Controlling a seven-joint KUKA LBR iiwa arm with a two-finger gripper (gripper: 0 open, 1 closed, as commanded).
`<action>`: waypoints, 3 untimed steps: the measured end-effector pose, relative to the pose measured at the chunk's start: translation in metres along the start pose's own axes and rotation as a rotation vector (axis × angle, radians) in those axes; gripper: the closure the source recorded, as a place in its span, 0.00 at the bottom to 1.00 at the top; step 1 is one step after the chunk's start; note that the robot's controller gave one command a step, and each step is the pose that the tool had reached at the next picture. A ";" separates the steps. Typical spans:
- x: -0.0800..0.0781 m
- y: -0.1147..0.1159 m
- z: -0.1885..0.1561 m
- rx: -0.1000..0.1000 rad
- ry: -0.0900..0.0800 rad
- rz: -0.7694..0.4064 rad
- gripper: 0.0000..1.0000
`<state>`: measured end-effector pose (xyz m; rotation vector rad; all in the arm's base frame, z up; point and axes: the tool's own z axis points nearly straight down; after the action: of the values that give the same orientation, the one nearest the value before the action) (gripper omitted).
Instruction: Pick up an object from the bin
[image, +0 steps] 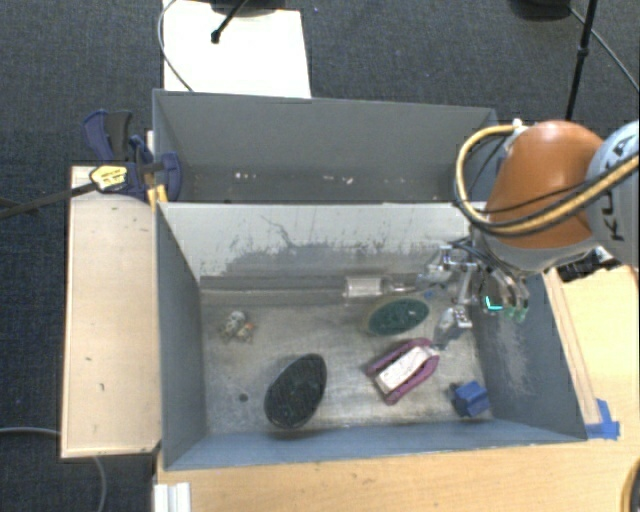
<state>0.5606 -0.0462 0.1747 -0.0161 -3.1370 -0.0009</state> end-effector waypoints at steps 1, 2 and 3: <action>0.065 0.009 0.056 -0.001 0.002 0.132 0.00; 0.041 0.038 0.104 0.001 -0.006 0.149 0.00; 0.038 0.037 0.100 -0.001 -0.017 0.147 1.00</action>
Offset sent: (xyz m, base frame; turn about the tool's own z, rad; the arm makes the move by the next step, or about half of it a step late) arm -0.0630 0.0095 -0.0533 0.1313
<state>0.5225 -0.0083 0.0745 -0.2479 -3.1443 -0.0011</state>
